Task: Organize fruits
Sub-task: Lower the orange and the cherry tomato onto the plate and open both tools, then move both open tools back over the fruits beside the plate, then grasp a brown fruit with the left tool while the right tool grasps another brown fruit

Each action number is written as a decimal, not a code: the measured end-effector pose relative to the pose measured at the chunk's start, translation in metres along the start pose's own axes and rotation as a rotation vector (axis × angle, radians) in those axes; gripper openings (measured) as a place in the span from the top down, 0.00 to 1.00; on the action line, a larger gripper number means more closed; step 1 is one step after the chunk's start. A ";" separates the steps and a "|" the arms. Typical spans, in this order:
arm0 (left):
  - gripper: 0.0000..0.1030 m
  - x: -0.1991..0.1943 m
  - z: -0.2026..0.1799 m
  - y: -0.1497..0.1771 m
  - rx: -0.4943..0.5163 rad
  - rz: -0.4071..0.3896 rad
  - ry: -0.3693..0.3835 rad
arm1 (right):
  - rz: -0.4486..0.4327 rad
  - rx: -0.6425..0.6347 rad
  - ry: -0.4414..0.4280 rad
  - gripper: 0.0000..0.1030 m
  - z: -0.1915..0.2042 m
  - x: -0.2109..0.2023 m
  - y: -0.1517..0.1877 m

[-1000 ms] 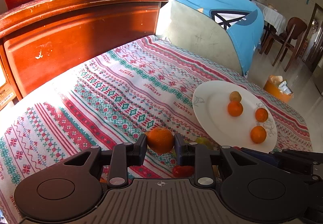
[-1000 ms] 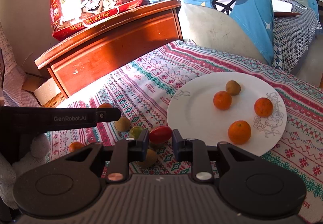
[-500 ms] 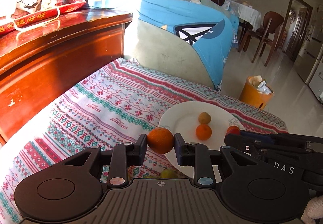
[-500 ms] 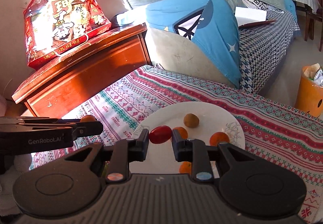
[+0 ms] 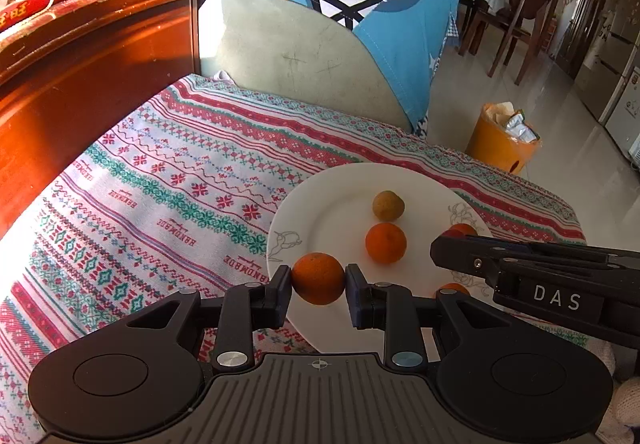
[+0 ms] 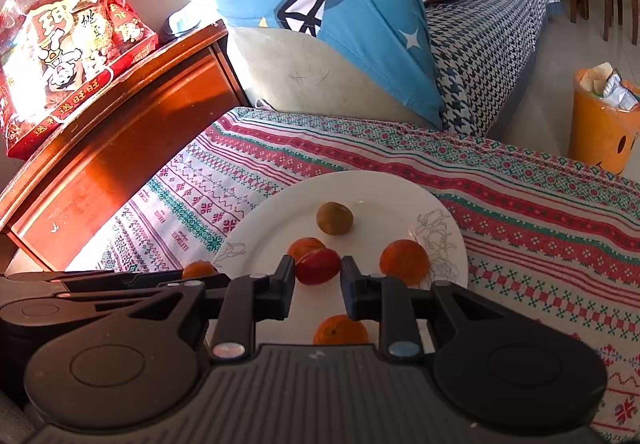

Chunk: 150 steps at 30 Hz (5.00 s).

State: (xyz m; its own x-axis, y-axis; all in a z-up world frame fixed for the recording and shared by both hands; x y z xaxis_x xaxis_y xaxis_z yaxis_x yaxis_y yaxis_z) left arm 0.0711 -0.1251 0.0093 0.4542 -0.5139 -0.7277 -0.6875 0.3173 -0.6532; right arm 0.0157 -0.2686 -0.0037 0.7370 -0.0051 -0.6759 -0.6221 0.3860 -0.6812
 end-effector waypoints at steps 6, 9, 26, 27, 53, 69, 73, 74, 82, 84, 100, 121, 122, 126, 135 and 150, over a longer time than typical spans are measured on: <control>0.75 0.015 -0.004 -0.003 -0.015 0.023 0.006 | 0.003 0.025 0.027 0.75 -0.006 0.008 -0.001; 0.75 0.018 -0.005 -0.006 -0.020 0.025 0.011 | -0.006 0.039 0.033 0.73 -0.008 0.008 -0.003; 0.50 -0.007 -0.005 -0.014 0.001 -0.019 -0.050 | -0.035 0.066 0.008 0.66 0.000 -0.008 0.000; 0.50 -0.008 -0.003 -0.012 -0.014 -0.014 -0.050 | -0.034 0.061 0.003 0.65 0.002 -0.009 0.002; 0.50 -0.064 0.022 0.009 -0.104 -0.104 -0.113 | -0.047 -0.088 -0.015 0.64 0.049 -0.055 0.064; 0.50 -0.078 0.049 0.044 -0.181 -0.081 -0.160 | 0.012 -0.114 -0.051 0.64 0.067 -0.067 0.111; 0.50 -0.081 0.061 0.052 -0.206 -0.080 -0.196 | 0.039 -0.140 -0.078 0.64 0.074 -0.065 0.121; 0.50 -0.082 0.066 0.054 -0.216 -0.078 -0.206 | 0.045 -0.147 -0.086 0.64 0.077 -0.064 0.123; 0.51 -0.087 0.096 0.063 -0.284 -0.076 -0.263 | 0.030 -0.178 -0.080 0.63 0.091 -0.051 0.121; 0.51 -0.088 0.101 0.065 -0.304 -0.075 -0.262 | 0.009 -0.191 -0.070 0.63 0.093 -0.048 0.118; 0.55 -0.078 0.099 0.075 -0.260 -0.061 -0.245 | 0.003 -0.165 -0.063 0.75 0.095 -0.021 0.110; 0.55 -0.043 0.086 0.073 -0.248 -0.089 -0.124 | 0.009 -0.101 -0.057 0.71 0.083 -0.023 0.107; 0.55 -0.042 0.086 0.073 -0.248 -0.092 -0.120 | 0.008 -0.101 -0.056 0.71 0.083 -0.023 0.107; 0.55 -0.039 0.084 0.072 -0.234 -0.101 -0.117 | 0.005 -0.095 -0.056 0.71 0.084 -0.022 0.107; 0.64 -0.034 0.079 0.071 -0.215 -0.116 -0.086 | 0.004 -0.100 -0.057 0.72 0.084 -0.021 0.108; 0.74 -0.030 0.077 0.068 -0.230 -0.125 -0.058 | 0.004 -0.096 -0.057 0.73 0.084 -0.021 0.108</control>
State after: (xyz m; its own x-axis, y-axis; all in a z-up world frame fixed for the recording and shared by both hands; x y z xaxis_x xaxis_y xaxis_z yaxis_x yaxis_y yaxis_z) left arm 0.0547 -0.0271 -0.0295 0.5710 -0.4895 -0.6590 -0.7315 0.0611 -0.6791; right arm -0.0448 -0.1495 -0.0396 0.7464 0.0495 -0.6637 -0.6457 0.2957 -0.7040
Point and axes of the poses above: each gripper's, at about its wrist camera, not at the fingertips, and x roughly the way its jaws point, z to its left, y to its underside, the point moved 4 cm from there along x, roughly the way its jaws point, and after that the axes turned 6 degrees about y, right-handed, at the moved point
